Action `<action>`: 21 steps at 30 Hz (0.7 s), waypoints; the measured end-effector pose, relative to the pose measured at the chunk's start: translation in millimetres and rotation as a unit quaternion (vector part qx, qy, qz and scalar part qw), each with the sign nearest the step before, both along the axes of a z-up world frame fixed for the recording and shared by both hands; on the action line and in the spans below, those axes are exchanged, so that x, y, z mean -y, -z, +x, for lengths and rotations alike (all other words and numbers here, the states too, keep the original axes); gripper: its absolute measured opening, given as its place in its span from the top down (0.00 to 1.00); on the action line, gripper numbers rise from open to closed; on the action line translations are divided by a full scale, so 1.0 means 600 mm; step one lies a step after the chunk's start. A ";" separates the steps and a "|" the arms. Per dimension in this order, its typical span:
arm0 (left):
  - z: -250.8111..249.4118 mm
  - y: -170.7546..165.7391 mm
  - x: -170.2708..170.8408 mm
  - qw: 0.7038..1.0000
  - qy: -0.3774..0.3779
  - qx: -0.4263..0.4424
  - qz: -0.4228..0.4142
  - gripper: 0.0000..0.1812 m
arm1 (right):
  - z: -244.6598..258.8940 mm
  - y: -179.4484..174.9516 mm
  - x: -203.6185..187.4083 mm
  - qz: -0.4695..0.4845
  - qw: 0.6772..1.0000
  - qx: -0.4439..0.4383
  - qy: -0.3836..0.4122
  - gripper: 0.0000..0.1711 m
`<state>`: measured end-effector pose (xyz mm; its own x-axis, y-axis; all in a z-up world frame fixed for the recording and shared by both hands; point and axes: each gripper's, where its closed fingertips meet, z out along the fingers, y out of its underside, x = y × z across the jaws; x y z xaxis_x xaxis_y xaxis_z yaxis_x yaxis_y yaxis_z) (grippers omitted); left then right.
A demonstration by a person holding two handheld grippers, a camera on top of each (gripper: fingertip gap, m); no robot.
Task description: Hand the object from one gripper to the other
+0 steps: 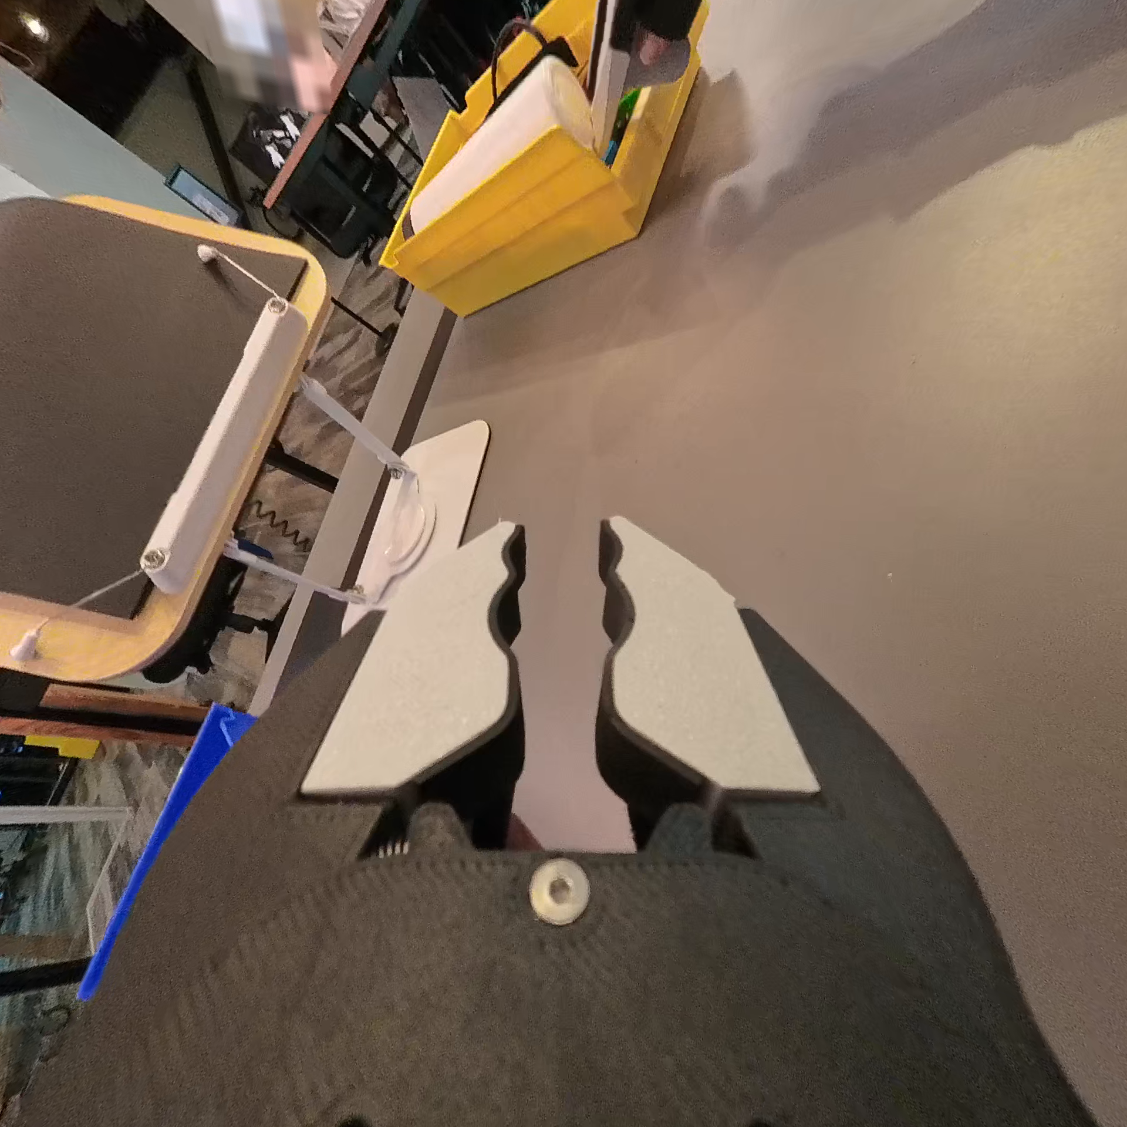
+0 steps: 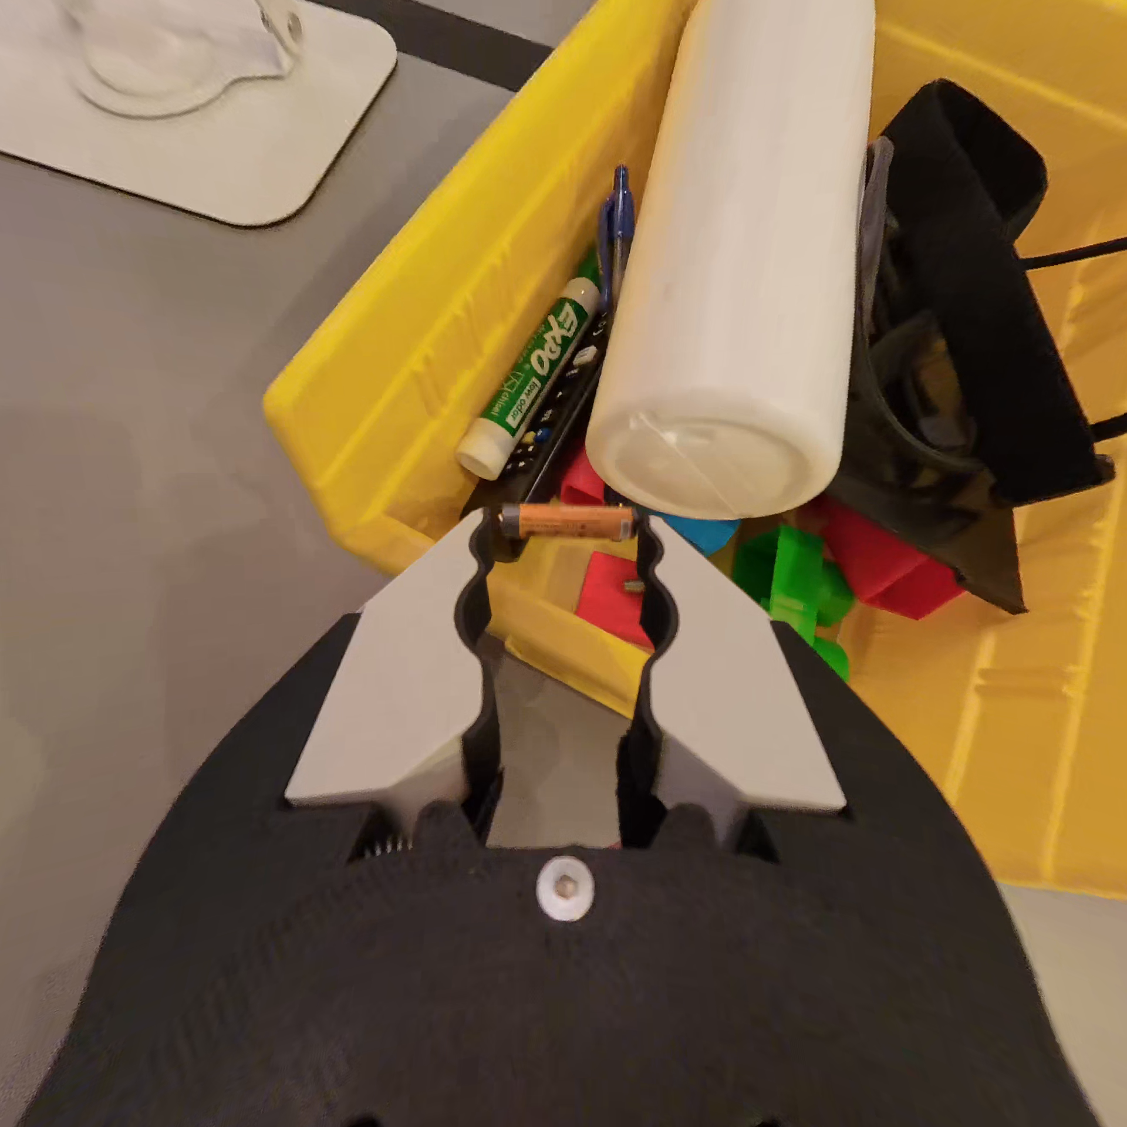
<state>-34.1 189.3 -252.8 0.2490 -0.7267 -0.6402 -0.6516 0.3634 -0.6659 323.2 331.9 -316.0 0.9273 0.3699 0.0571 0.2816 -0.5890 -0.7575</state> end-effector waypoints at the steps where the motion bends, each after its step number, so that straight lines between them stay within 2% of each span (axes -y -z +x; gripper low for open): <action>1: -0.004 0.003 0.000 1.000 -0.004 -0.001 -0.003 0.87 | -0.001 0.000 -0.001 0.003 1.000 -0.005 0.001 0.73; 5: -0.028 0.005 -0.005 1.000 -0.029 0.006 -0.010 0.82 | 0.006 -0.002 -0.002 0.010 1.000 -0.002 0.008 0.70; 11: -0.100 -0.019 -0.010 0.996 -0.083 0.032 -0.005 0.78 | 0.008 -0.045 0.002 0.055 0.998 0.006 0.021 0.65; 16: -0.186 -0.017 -0.009 0.991 -0.131 0.029 -0.012 0.78 | 0.003 -0.084 0.007 0.108 0.993 0.038 0.032 0.65; 21: -0.290 -0.011 -0.014 0.981 -0.186 0.053 -0.027 0.78 | 0.045 -0.128 0.008 0.172 0.978 0.086 0.079 0.65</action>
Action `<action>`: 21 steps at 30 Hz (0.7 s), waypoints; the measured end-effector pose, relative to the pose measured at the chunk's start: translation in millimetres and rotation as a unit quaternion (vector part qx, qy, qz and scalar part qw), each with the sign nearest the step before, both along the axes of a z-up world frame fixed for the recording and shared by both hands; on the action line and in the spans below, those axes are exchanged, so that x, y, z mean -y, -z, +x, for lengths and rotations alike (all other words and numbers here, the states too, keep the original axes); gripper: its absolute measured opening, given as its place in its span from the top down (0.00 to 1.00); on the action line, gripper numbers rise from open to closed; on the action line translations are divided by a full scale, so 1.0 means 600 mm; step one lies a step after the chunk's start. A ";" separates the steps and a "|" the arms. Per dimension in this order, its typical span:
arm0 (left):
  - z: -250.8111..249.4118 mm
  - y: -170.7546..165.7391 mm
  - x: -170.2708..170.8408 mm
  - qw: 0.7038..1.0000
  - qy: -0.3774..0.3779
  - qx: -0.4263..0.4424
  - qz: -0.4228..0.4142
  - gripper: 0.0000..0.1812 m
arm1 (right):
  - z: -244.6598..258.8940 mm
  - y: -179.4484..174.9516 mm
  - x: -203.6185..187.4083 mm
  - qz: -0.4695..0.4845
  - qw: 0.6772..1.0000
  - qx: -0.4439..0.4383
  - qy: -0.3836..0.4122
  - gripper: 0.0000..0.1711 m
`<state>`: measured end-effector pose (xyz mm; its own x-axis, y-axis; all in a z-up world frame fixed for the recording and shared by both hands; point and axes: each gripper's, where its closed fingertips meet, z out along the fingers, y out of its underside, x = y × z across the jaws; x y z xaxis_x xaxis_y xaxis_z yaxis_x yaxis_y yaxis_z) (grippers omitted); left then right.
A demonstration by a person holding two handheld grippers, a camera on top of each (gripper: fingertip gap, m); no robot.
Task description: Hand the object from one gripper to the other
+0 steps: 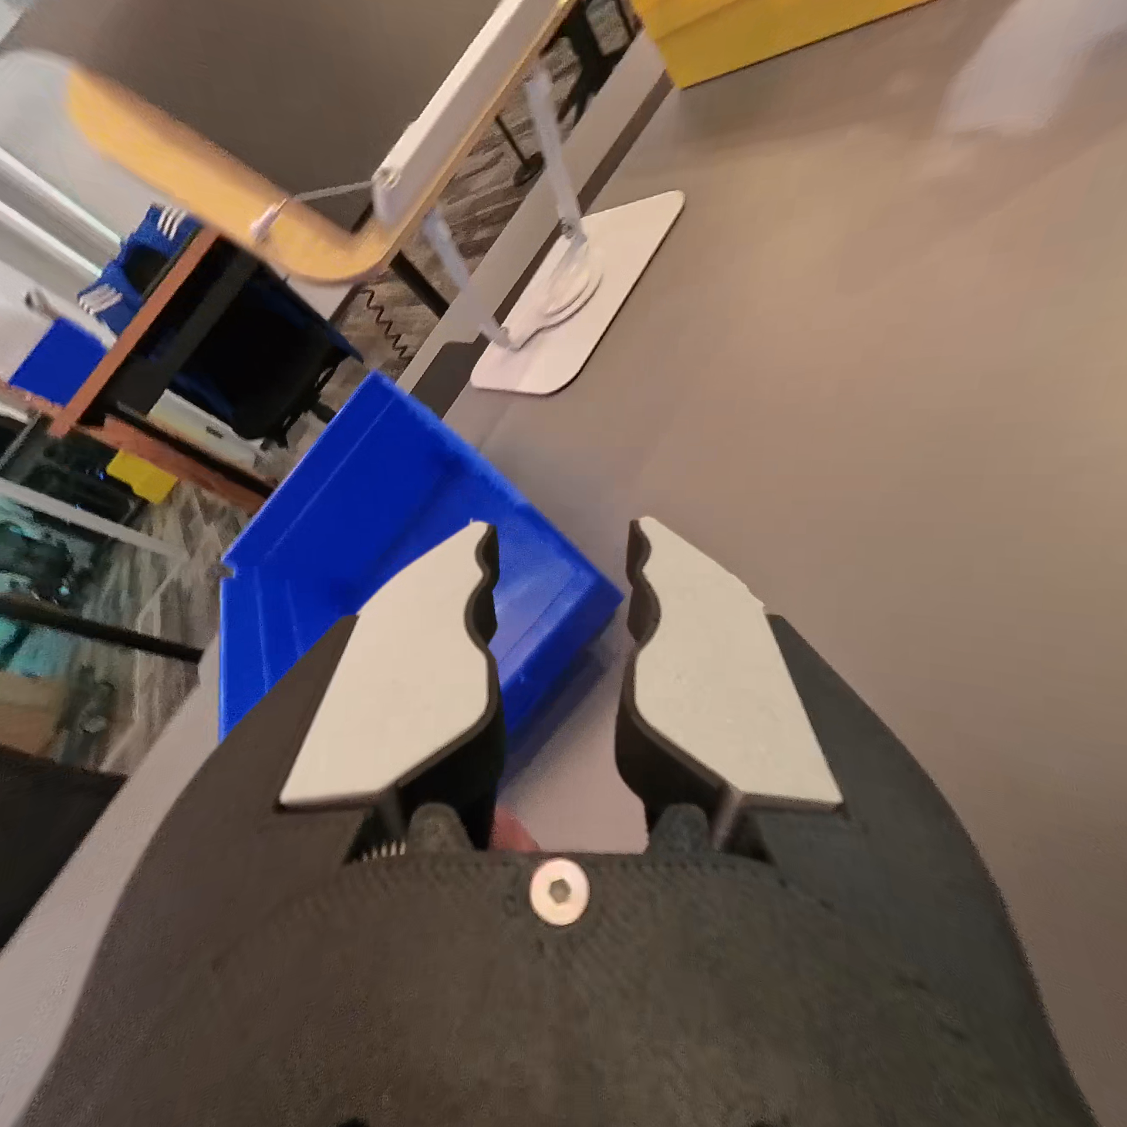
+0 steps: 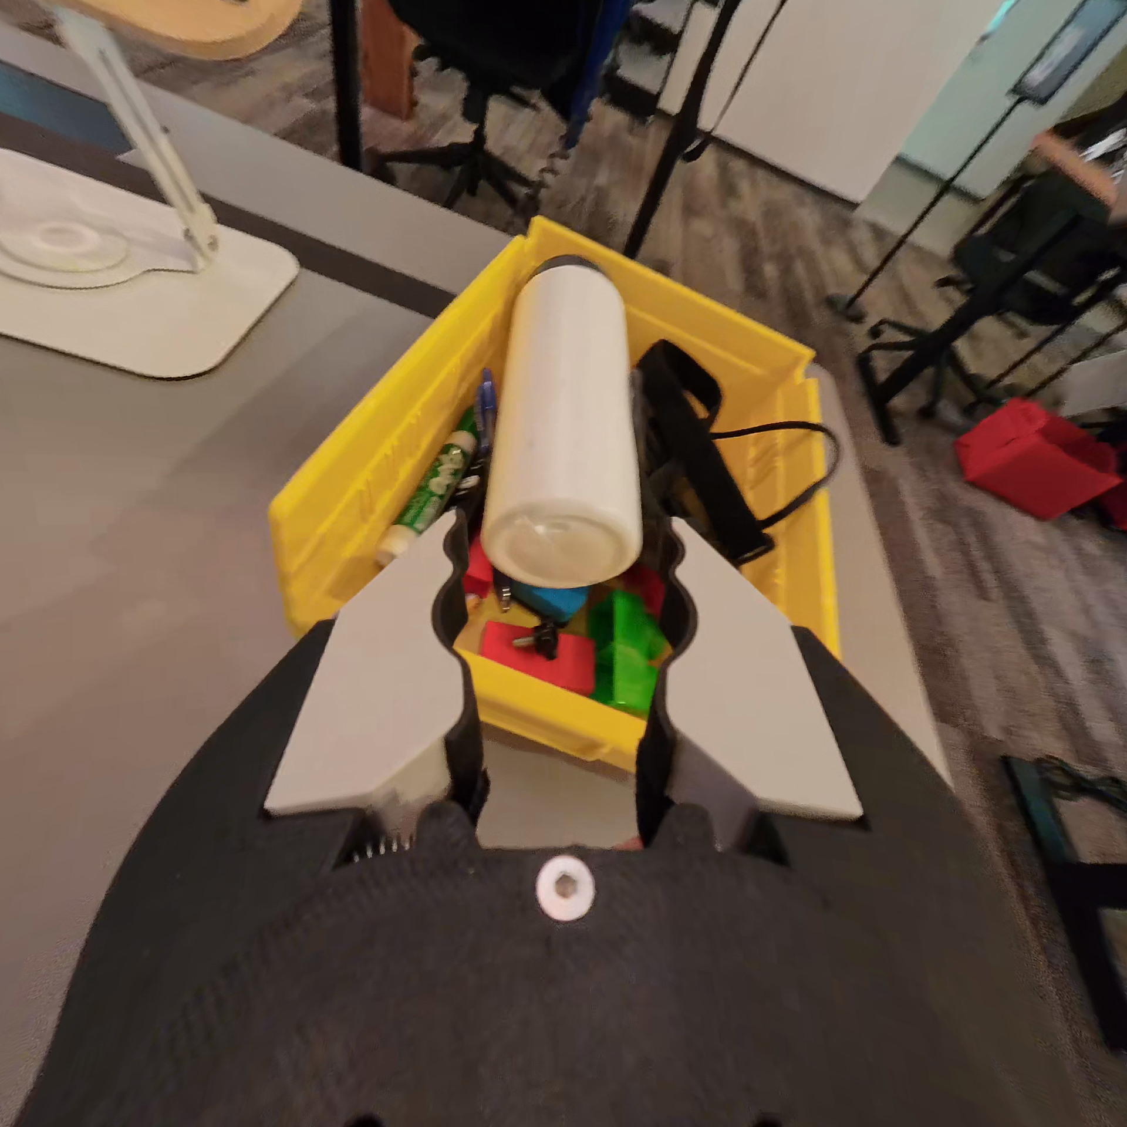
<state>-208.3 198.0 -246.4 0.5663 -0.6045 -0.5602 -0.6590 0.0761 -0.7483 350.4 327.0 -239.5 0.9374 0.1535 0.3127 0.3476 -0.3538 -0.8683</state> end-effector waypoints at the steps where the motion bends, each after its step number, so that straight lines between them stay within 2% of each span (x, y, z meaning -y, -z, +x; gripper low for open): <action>1: -0.019 -0.002 -0.003 1.000 -0.012 0.025 -0.010 0.78 | 0.015 -0.004 -0.001 0.005 1.000 0.014 0.015 0.64; 3: -0.051 -0.007 -0.009 0.993 -0.039 0.100 -0.041 0.78 | 0.043 -0.003 -0.005 -0.002 0.999 0.030 0.041 0.60; 5: -0.088 -0.007 -0.020 0.987 -0.067 0.135 -0.051 0.76 | 0.072 -0.005 -0.009 -0.001 0.997 0.025 0.067 0.57; 8: -0.157 -0.016 -0.045 0.981 -0.125 0.149 -0.016 0.72 | 0.122 -0.003 -0.013 -0.004 0.994 -0.002 0.112 0.51; 13: -0.246 0.000 -0.090 0.966 -0.192 0.172 -0.023 0.64 | 0.179 0.013 -0.014 -0.015 0.986 -0.029 0.161 0.49; 18: -0.297 0.007 -0.136 0.959 -0.232 0.163 -0.003 0.60 | 0.210 0.037 -0.015 -0.046 0.982 -0.014 0.185 0.50; 21: -0.312 0.035 -0.162 0.953 -0.250 0.169 -0.039 0.55 | 0.237 0.042 -0.018 -0.048 0.978 -0.008 0.203 0.52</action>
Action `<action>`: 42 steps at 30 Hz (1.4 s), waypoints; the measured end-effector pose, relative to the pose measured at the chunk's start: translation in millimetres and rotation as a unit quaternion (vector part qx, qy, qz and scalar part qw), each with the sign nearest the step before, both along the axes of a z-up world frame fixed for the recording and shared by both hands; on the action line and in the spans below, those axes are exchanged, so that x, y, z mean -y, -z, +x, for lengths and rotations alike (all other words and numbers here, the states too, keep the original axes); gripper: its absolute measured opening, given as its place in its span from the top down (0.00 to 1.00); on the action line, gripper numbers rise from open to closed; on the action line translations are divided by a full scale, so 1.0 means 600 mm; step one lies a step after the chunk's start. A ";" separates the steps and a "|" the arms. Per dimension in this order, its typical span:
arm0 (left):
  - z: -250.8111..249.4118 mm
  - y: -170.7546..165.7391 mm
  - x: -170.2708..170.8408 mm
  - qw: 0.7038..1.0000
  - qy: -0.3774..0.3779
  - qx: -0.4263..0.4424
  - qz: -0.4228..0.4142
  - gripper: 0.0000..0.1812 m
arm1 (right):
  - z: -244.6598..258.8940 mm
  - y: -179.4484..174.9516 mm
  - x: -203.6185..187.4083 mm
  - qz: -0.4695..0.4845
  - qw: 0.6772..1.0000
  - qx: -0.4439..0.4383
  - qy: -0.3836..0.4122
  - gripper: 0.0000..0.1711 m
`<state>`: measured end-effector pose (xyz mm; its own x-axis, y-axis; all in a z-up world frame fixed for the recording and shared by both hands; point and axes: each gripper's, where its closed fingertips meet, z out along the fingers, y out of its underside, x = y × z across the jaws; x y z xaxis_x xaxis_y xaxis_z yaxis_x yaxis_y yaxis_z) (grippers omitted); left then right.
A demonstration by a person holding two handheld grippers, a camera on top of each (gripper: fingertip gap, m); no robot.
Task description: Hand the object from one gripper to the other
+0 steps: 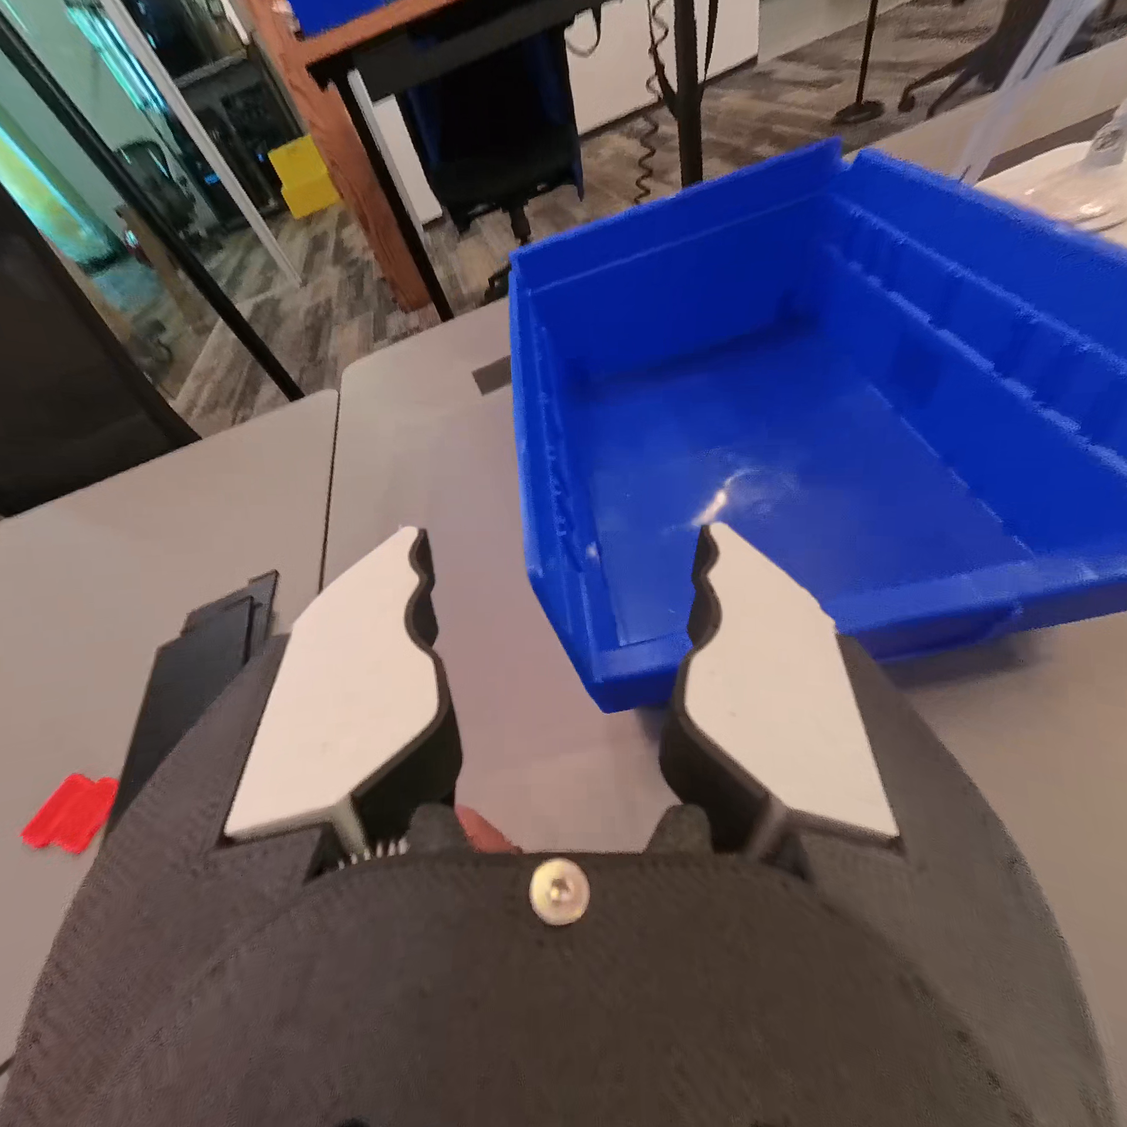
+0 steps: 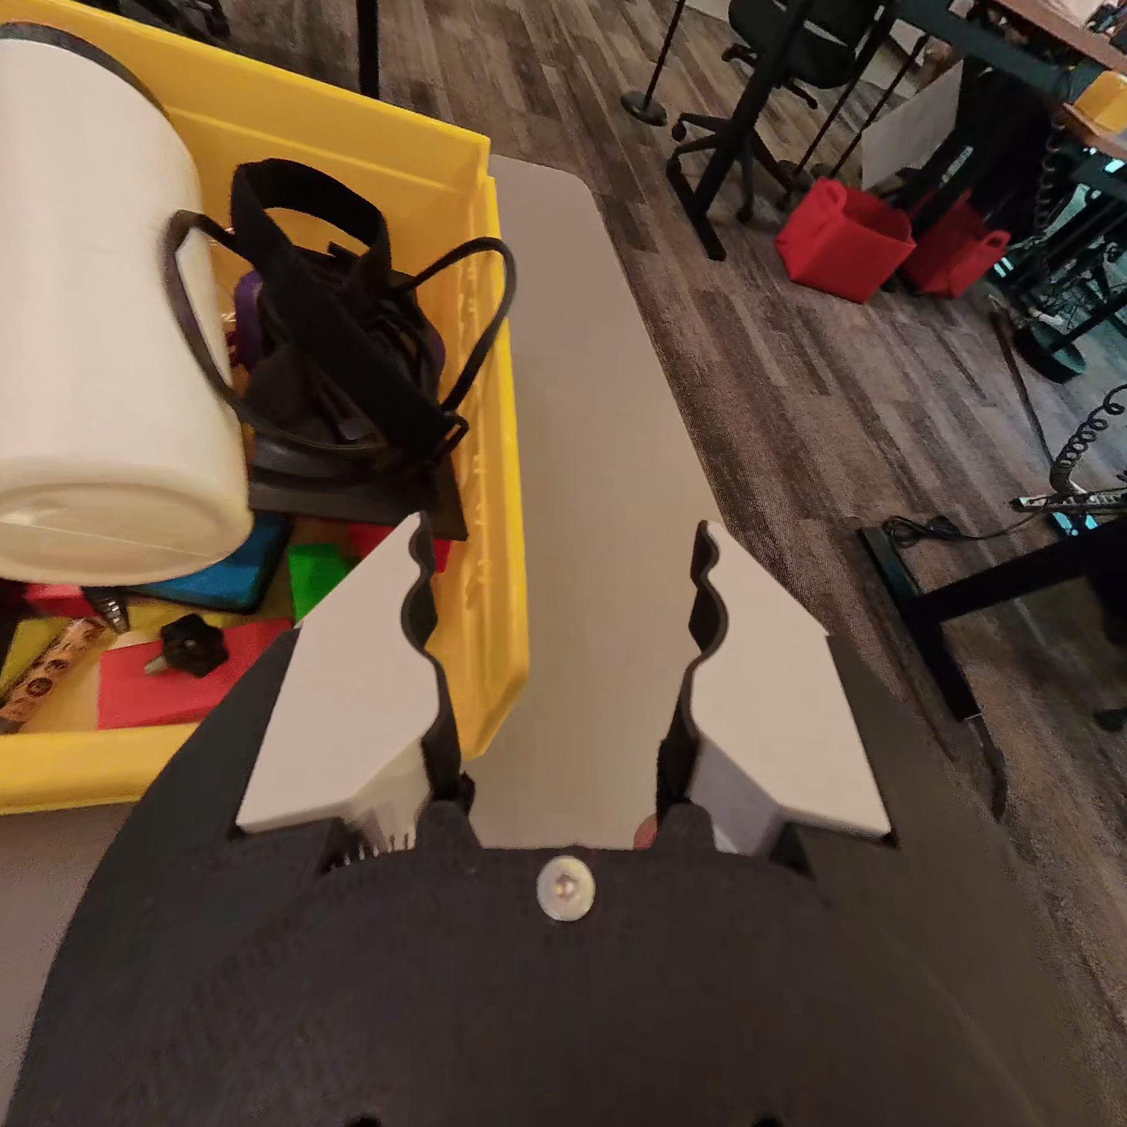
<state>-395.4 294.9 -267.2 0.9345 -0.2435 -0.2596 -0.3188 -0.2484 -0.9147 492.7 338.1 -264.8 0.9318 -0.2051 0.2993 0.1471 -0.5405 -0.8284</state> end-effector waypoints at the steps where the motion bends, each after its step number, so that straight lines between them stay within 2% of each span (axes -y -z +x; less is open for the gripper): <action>1: -0.002 0.011 -0.007 1.000 -0.003 0.006 -0.014 0.55 | 0.008 0.002 -0.002 0.000 1.000 -0.004 0.003 0.52; 3: 0.002 0.034 -0.019 0.998 0.008 0.026 -0.048 0.61 | 0.020 0.007 -0.008 -0.003 1.000 -0.017 0.005 0.53; 7: 0.011 0.072 -0.038 0.992 0.020 0.067 -0.107 0.76 | 0.013 0.039 -0.026 -0.026 0.996 -0.082 -0.031 0.62; 13: 0.015 0.074 -0.050 0.987 0.013 0.105 -0.121 0.98 | -0.026 0.047 -0.041 -0.016 0.981 -0.159 -0.108 0.90; 14: 0.014 0.076 -0.051 0.987 0.009 0.102 -0.123 0.98 | -0.035 0.047 -0.043 -0.016 0.979 -0.160 -0.124 0.97; 15: 0.015 0.076 -0.053 0.987 0.007 0.106 -0.124 0.98 | -0.037 0.047 -0.045 -0.015 0.980 -0.150 -0.129 0.99; 25: 0.010 0.059 -0.046 0.977 -0.006 0.177 -0.118 0.99 | -0.053 0.047 -0.014 -0.012 0.979 -0.153 -0.136 0.99; 33: -0.016 0.021 0.013 0.975 0.004 0.209 -0.082 0.98 | -0.100 0.047 0.068 -0.015 0.972 -0.171 -0.159 0.99; 42: -0.020 0.007 0.096 0.973 0.030 0.219 -0.061 0.98 | -0.220 0.048 0.164 -0.036 0.959 -0.177 -0.217 0.99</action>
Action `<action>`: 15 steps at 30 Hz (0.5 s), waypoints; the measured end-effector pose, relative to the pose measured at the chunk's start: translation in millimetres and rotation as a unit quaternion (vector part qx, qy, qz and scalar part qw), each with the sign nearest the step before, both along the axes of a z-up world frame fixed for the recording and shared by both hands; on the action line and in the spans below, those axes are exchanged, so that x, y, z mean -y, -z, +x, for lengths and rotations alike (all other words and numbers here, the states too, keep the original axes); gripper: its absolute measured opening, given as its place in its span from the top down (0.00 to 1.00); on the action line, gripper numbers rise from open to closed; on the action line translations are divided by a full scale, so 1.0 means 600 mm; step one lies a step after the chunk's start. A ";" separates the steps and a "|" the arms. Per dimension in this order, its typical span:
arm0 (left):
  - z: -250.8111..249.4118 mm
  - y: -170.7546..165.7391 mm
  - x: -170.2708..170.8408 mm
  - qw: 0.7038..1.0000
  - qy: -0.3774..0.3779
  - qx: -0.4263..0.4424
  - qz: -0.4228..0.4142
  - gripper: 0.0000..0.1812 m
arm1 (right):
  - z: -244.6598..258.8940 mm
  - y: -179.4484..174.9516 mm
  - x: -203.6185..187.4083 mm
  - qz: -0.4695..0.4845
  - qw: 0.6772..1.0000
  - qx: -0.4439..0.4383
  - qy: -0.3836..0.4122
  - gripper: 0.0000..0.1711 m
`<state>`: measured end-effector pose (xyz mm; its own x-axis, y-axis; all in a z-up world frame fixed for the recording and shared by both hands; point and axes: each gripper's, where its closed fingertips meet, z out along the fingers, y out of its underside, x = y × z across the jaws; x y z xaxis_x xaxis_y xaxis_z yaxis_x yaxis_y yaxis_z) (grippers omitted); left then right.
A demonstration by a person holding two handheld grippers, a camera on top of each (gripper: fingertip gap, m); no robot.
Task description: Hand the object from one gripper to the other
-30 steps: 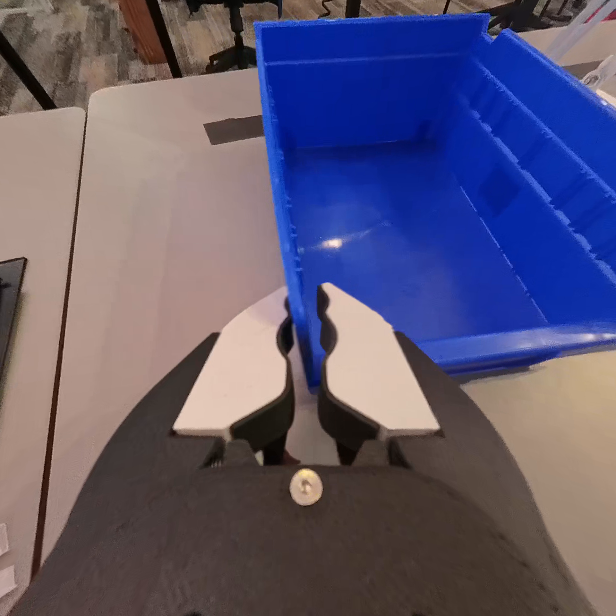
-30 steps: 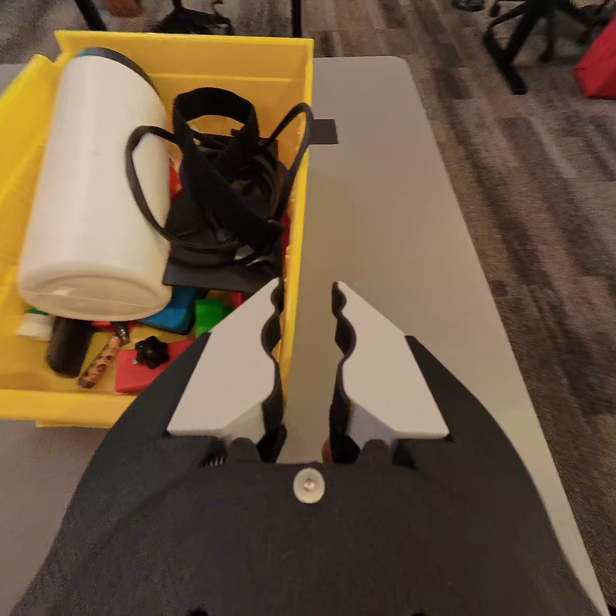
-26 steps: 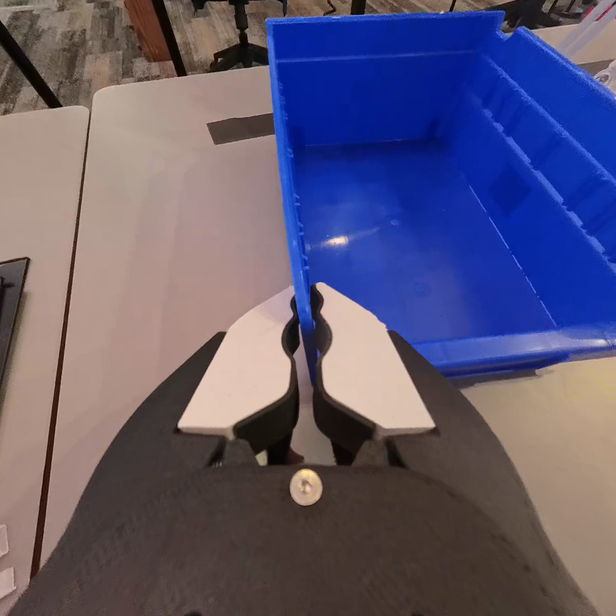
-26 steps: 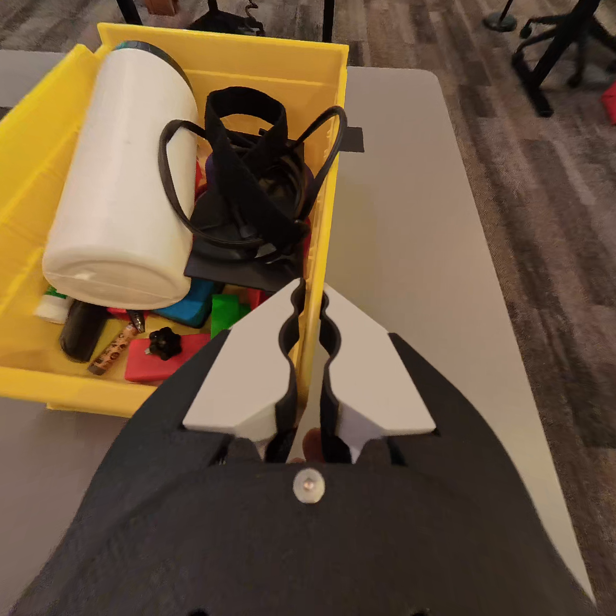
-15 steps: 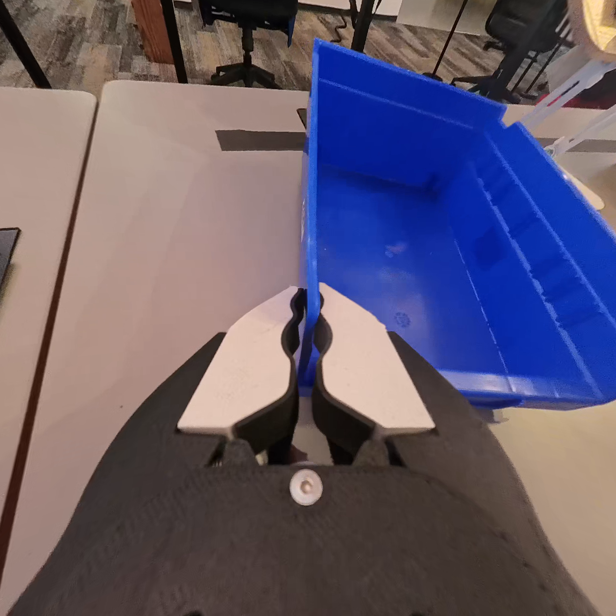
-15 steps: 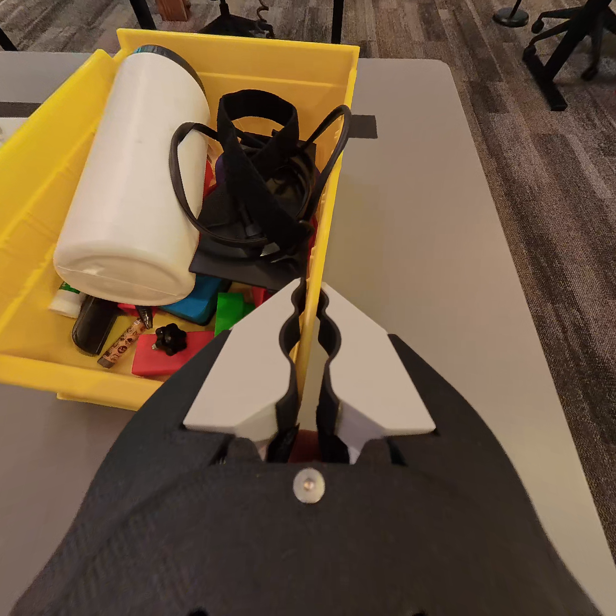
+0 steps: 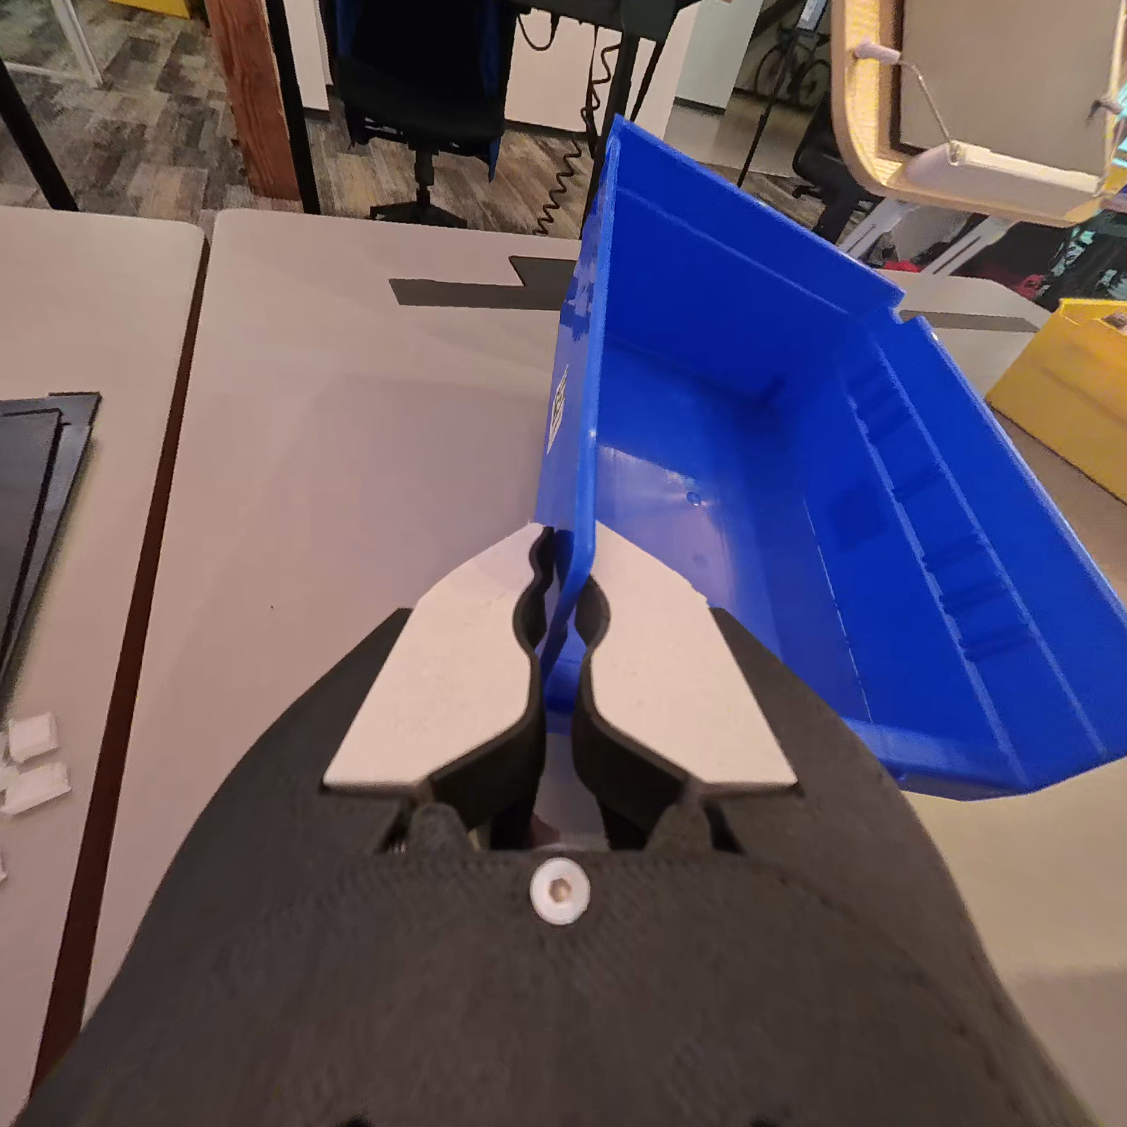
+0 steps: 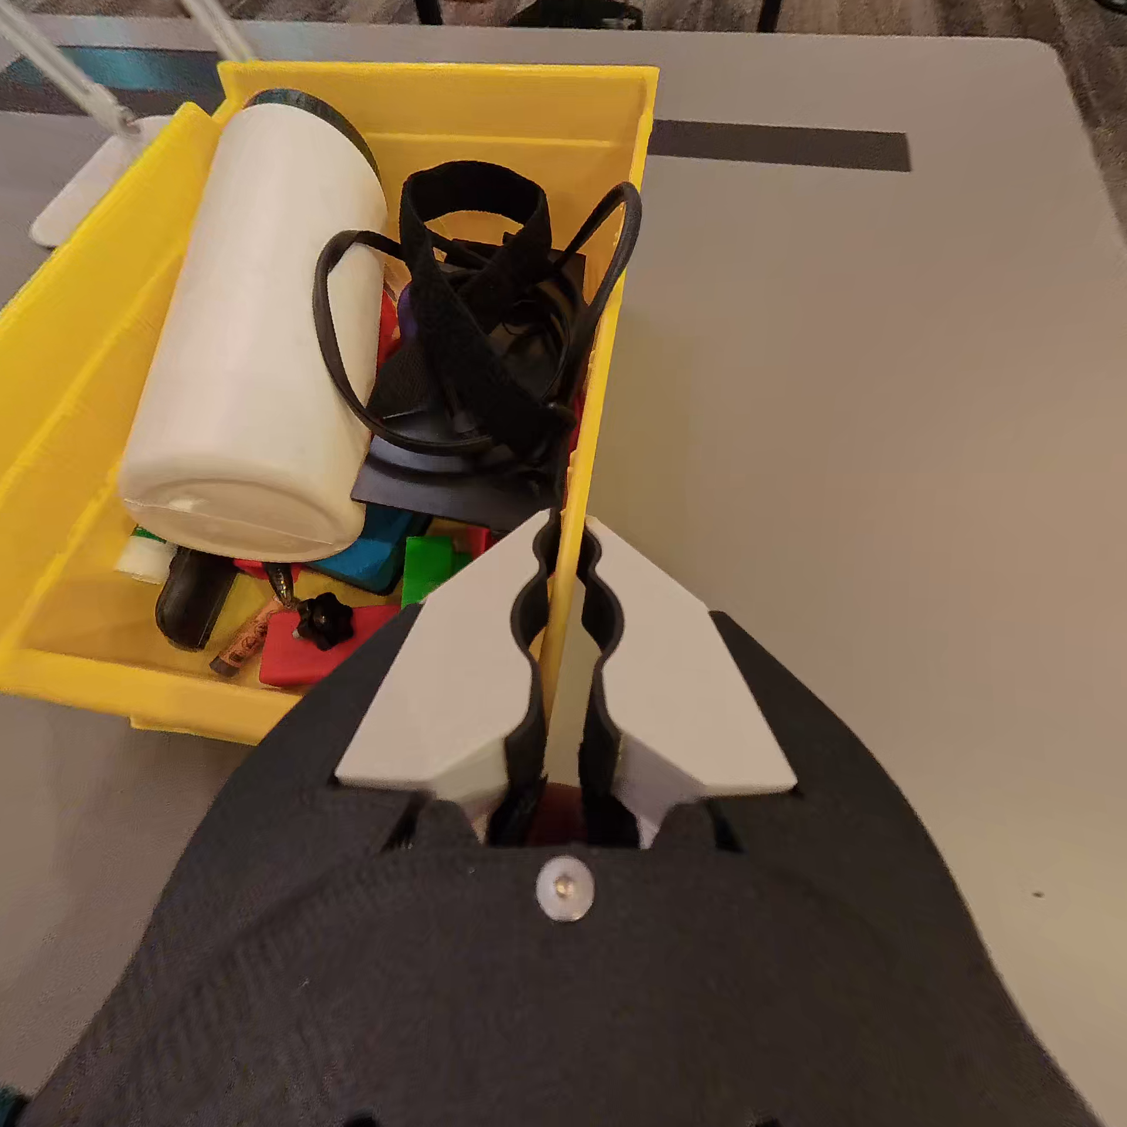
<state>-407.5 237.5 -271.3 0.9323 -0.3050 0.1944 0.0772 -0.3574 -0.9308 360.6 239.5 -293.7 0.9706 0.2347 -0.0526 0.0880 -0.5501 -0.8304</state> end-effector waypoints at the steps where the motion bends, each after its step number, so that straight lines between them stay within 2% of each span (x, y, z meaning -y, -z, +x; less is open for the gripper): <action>1: -0.001 -0.003 0.007 1.000 0.000 -0.001 0.004 0.98 | -0.015 0.000 0.009 -0.001 1.000 -0.001 -0.009 0.99; 8: -0.020 -0.037 0.051 0.999 -0.008 -0.001 0.043 0.98 | -0.139 0.001 0.056 -0.007 0.997 -0.007 -0.072 1.00; 15: -0.046 -0.073 0.090 0.997 -0.024 0.007 0.074 0.98 | -0.296 0.002 0.060 -0.019 0.991 -0.027 -0.133 1.00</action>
<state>-435.2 183.5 -227.3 0.9439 -0.2861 0.1649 0.1052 -0.2127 -0.9714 183.2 203.5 -294.8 0.8701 0.4786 -0.1177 0.1894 -0.5451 -0.8167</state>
